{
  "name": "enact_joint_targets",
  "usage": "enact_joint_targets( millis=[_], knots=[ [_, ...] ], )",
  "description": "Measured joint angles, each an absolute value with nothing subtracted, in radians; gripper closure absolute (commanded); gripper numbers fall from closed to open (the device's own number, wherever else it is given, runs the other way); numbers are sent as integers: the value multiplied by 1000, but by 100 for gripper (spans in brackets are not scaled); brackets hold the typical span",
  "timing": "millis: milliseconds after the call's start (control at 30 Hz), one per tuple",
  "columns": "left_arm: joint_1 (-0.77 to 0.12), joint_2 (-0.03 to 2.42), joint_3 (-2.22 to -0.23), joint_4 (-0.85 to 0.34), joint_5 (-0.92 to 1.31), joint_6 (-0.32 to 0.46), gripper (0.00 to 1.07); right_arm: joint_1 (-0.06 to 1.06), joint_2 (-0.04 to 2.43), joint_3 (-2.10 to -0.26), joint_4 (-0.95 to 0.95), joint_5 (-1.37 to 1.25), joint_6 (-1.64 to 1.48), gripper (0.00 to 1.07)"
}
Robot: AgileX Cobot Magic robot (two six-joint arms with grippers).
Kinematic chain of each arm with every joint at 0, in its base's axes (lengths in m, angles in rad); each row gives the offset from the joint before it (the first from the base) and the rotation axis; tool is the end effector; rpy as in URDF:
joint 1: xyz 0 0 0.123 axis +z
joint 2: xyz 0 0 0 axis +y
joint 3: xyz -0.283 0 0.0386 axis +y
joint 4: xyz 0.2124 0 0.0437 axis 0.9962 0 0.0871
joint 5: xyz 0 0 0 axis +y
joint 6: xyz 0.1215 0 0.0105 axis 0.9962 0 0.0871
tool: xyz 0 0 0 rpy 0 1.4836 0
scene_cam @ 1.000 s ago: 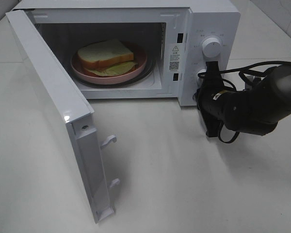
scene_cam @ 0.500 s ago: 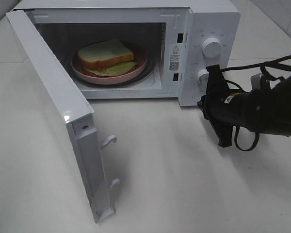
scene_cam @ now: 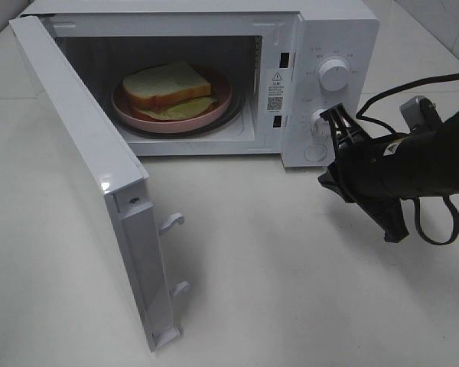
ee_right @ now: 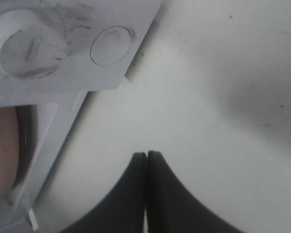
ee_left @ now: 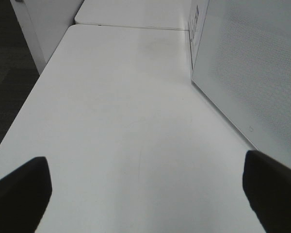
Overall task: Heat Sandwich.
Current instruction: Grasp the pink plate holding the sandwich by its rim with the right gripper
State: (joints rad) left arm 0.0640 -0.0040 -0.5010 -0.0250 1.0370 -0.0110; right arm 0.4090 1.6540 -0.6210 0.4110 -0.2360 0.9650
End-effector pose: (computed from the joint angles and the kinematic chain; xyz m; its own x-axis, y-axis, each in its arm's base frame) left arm -0.0082 -0.0032 0.2489 -0.4281 -0.0512 -0.9023 -0.0547 0.9980 -0.0307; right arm 0.2787 0.1084 0.1608 -0.4495 0.8676 -0.2128 0.5307 0.4509 0.7177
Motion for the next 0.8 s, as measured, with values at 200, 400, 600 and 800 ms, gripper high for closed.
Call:
enact_joint_targets(
  millis=[200,400,600,800],
  knots=[
    [64,-4,-501,-25,1037,-11,8,409,1576,-621,397,-82,816,102],
    [64,-4,-501,-25,1037,-11,8,409,1503,-632,329,135,715,100],
    [64,-4,-501,-25,1037,-11,8,409,1476,-697,260,357,595,99],
    [64,-4,-501,-25,1037,-11,8,409,1474,-753,247,553,408,97]
  ],
)
